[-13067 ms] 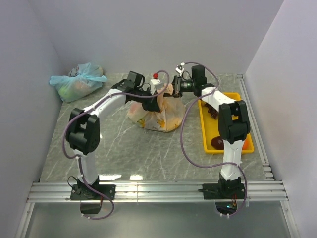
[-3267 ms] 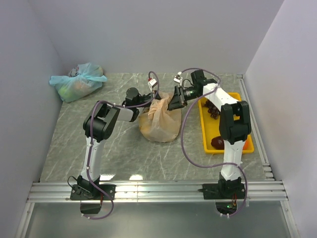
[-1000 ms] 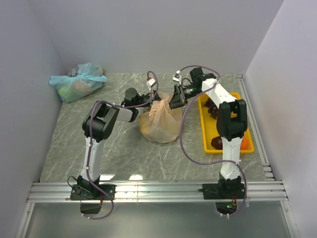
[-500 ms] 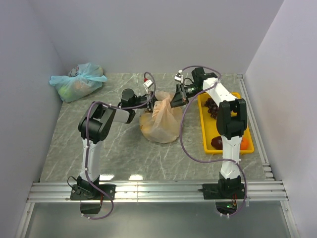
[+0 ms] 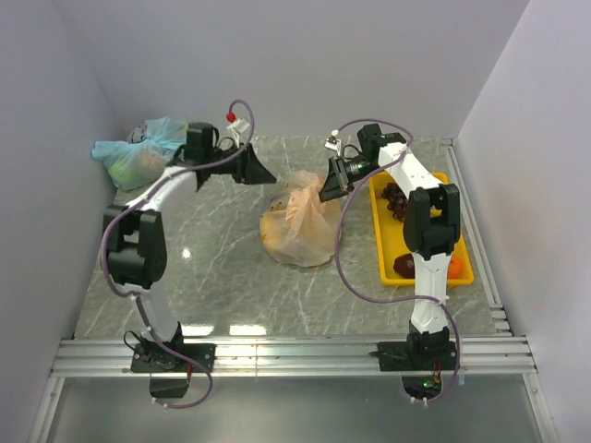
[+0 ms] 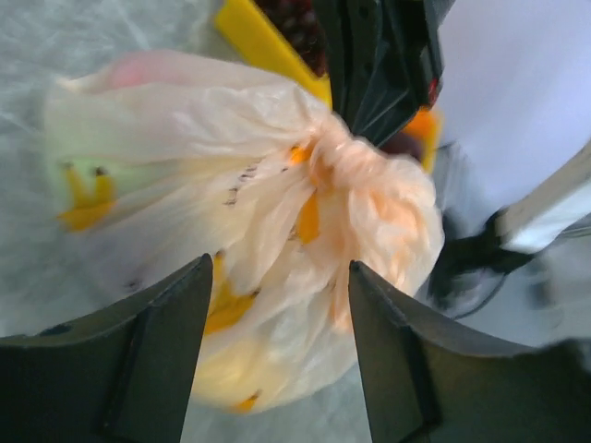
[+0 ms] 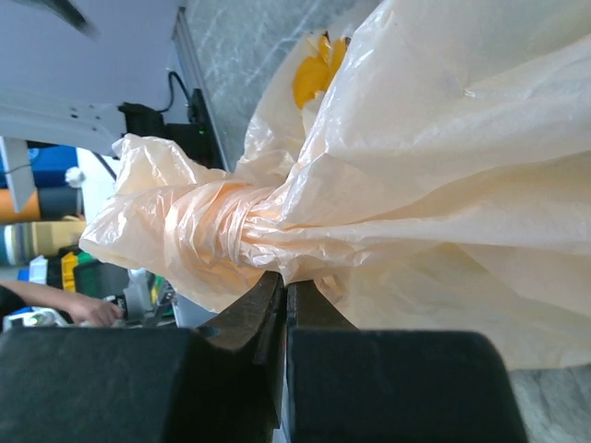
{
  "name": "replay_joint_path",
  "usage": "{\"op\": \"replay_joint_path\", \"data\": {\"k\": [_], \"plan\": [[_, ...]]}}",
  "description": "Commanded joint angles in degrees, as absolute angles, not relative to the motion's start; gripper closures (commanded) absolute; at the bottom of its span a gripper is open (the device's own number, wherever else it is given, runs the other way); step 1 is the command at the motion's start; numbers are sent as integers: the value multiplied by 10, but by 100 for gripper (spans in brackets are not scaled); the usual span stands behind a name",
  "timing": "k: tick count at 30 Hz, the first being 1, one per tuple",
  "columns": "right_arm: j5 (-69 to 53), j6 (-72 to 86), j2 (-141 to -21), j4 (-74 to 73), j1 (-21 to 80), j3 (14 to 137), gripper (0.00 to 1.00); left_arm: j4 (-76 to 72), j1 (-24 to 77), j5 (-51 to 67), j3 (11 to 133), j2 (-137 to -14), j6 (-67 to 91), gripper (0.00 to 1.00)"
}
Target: Place the fake fruits into the plastic bag and tie a complex knot
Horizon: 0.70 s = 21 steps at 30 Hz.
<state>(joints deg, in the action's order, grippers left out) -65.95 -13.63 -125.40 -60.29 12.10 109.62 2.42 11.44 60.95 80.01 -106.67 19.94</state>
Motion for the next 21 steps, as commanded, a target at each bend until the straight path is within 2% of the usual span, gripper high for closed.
{"op": "replay_joint_path", "data": {"k": [1,2,3,5,8,13,21], "plan": [[-636,-179,-1229,-633,119,1129,100,404,119,572,876,-1027,-144,33],[-633,-185,-1229,-642,119,1132,100,479,120,568,892,-1021,-177,33],[-629,-190,-1227,-644,120,1129,100,506,120,574,895,-1016,-239,3],[-625,-191,-1218,-636,120,1122,100,526,128,559,881,-990,-268,3],[-634,-178,-1209,-619,120,1114,100,473,168,492,835,-937,-279,2],[-644,-142,-1207,-597,120,1104,100,359,256,380,788,-902,-244,13],[-655,-155,-1202,-606,127,1108,100,298,282,295,816,-948,-191,31]]}}
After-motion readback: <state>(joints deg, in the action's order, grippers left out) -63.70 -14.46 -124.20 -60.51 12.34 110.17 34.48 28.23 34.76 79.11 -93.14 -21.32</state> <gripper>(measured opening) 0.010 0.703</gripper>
